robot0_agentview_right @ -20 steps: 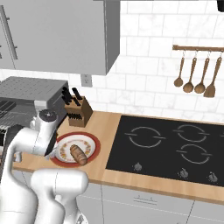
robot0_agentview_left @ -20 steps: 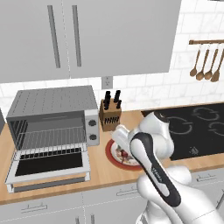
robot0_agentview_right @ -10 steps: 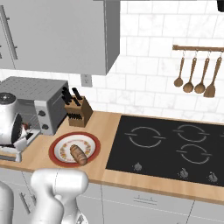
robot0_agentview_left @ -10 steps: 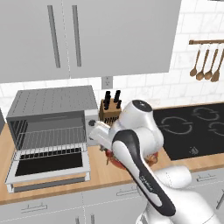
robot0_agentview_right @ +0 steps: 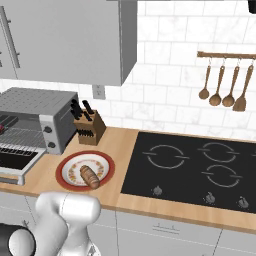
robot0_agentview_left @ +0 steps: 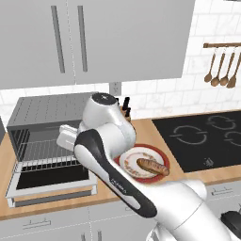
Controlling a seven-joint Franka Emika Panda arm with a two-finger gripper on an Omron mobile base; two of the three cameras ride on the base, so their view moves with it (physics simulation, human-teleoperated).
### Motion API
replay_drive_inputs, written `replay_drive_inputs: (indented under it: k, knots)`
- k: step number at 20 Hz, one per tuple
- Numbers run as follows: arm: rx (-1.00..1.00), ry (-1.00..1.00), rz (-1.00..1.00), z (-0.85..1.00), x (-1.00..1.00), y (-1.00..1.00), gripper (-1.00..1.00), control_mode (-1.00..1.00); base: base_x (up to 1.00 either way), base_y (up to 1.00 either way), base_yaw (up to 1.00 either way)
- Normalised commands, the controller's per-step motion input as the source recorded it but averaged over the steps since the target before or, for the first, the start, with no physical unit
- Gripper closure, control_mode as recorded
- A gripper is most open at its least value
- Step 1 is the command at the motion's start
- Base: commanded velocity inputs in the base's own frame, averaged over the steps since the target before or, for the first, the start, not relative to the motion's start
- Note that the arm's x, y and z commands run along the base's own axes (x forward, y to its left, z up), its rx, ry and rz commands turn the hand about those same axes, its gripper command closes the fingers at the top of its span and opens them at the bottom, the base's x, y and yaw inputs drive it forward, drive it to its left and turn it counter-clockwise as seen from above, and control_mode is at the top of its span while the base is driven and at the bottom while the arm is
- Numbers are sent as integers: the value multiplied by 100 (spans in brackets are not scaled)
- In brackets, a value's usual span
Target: Pick up the kebab skewer and baguette bread, and place them inside the toaster oven. Close the toaster oven door and start by setting the timer.
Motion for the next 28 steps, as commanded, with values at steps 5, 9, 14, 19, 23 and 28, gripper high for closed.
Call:
replay_drive_inputs:
  k: [5,9,14,19,23,28]
  knots:
    - [-16,1,1,-41,59,84,100,-100,0,0,0]
    - [-7,2,0,-33,73,47,100,-100,0,0,0]
    - [0,3,-4,-46,43,36,100,-100,0,0,0]
    - [0,0,-4,-47,18,22,100,-100,0,0,0]
    - [0,0,0,-28,28,2,100,-100,0,0,0]
    - [0,0,0,-27,32,13,100,-100,0,0,0]
